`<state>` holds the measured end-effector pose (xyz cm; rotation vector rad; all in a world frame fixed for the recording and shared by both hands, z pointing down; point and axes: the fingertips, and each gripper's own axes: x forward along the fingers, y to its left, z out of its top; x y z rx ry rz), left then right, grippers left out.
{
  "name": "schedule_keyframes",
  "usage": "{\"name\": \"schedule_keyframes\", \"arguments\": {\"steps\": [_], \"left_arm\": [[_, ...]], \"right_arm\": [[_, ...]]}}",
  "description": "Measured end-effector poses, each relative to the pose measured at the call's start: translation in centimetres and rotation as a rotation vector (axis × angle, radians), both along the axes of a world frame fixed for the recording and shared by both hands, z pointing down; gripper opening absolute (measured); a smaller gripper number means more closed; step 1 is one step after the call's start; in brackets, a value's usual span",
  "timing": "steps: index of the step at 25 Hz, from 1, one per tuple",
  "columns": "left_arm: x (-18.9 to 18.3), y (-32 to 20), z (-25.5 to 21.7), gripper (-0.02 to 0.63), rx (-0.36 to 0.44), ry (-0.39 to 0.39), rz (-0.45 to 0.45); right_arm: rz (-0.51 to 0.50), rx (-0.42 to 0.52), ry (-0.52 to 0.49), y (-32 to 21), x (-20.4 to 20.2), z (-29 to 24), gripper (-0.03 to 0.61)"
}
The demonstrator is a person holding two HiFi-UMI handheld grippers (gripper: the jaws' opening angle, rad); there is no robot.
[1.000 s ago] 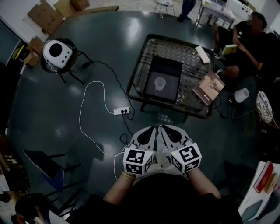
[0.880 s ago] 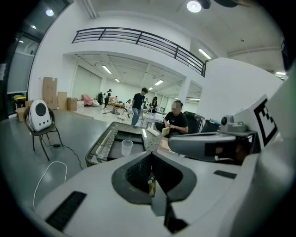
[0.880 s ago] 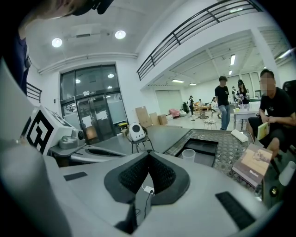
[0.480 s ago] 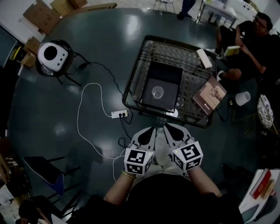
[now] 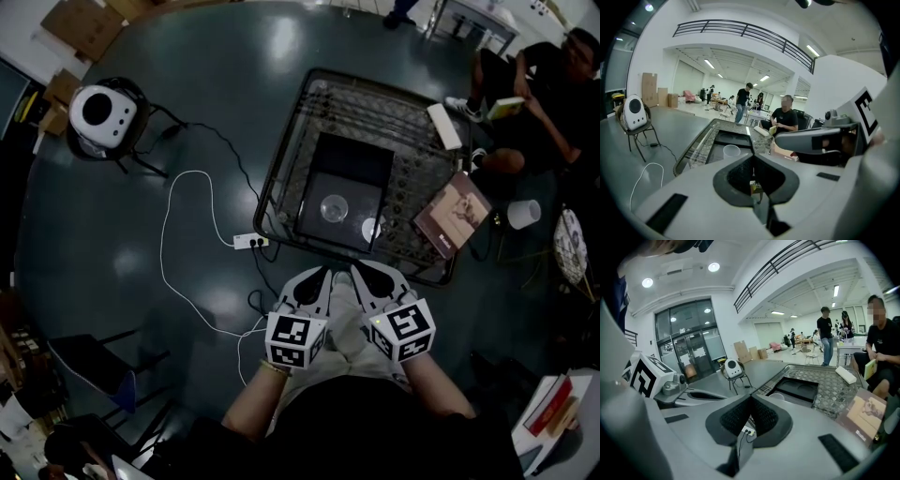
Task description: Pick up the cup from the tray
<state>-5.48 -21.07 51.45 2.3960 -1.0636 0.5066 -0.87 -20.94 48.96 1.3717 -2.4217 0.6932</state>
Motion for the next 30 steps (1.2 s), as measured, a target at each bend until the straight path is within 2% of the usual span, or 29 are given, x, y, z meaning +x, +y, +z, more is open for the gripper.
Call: {"name": "schedule_keyframes", "arguments": {"steps": [7,11,16,25,30], "left_arm": [[1.2,-2.6,2.6,0.020,-0.031,-0.030,0.009],[1.8,-4.0,4.7,0.130,-0.073,-0.057,0.007],[2.4,-6.0,7.9,0.208,-0.115,-0.121,-0.002],[3.6,-9.3,12.7,0.319,-0.193,-0.205,0.001],[4.0,-11.1,14.7,0.345,-0.224,-0.256,-0.003]], "right_arm": [[0.002,-0.033,-0.009,-2.1,1.0,1.5,0.011],[0.011,-0.048,-0.008,-3.0,1.7,2.2,0.011],[0.019,-0.067,-0.009,-4.1,2.5,3.1,0.011],[0.025,-0.098,-0.014,-5.2,3.2,4.4,0.011],[0.035,-0.113,-0.019,-5.8,3.7,5.0,0.011]]}}
